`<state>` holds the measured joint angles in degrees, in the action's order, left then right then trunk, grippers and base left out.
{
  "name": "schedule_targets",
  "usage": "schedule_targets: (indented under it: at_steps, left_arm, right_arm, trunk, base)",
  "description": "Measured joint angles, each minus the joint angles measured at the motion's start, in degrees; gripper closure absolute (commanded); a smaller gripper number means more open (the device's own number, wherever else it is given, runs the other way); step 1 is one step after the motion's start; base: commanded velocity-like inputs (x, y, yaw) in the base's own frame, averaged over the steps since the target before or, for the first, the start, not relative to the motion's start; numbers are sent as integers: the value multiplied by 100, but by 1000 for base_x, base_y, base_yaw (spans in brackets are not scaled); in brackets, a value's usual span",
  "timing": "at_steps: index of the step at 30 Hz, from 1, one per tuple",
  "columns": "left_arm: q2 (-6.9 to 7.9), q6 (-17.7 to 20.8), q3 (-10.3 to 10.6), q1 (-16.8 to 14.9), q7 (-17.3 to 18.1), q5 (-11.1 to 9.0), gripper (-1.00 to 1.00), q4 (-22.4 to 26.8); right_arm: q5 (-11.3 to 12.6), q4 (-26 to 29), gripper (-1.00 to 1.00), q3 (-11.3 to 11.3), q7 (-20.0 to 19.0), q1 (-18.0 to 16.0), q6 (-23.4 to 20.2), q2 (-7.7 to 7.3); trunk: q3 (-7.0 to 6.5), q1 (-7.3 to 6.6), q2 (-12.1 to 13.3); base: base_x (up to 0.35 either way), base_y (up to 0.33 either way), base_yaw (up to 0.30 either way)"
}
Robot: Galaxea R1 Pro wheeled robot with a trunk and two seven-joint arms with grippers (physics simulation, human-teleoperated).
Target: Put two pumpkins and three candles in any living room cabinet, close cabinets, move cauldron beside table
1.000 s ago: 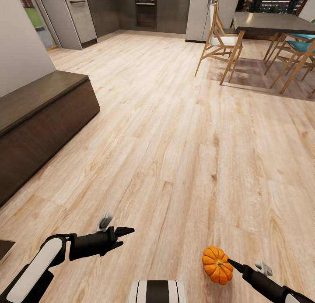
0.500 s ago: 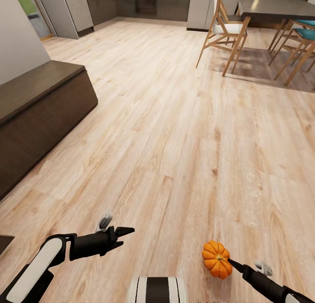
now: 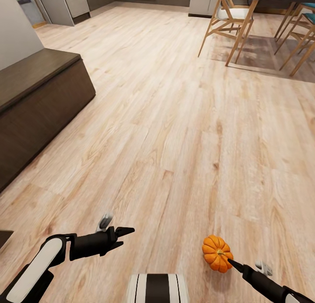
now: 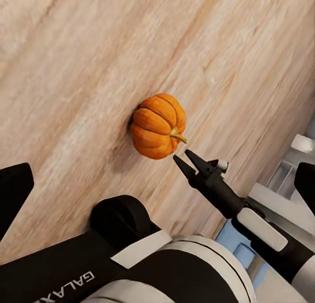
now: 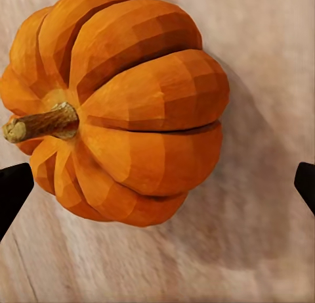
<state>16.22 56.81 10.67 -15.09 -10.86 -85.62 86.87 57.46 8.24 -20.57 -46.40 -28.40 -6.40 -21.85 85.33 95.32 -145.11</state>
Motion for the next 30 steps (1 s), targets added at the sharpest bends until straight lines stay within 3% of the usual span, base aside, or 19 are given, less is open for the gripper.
schedule_targets:
  at_steps: [16,30]
  left_arm:
    - [-1,0,106,0,0,5,-100,10]
    - [-8,-7,119,0,0,9,-100,2]
  right_arm:
    - [4,0,-100,7,-4,1,1,-2]
    - [3,0,-100,6,-4,3,1,-3]
  trunk:
    - [0,0,0]
    - [0,-1,0]
  base:
    - [1,-53,0]
    - [114,-35,0]
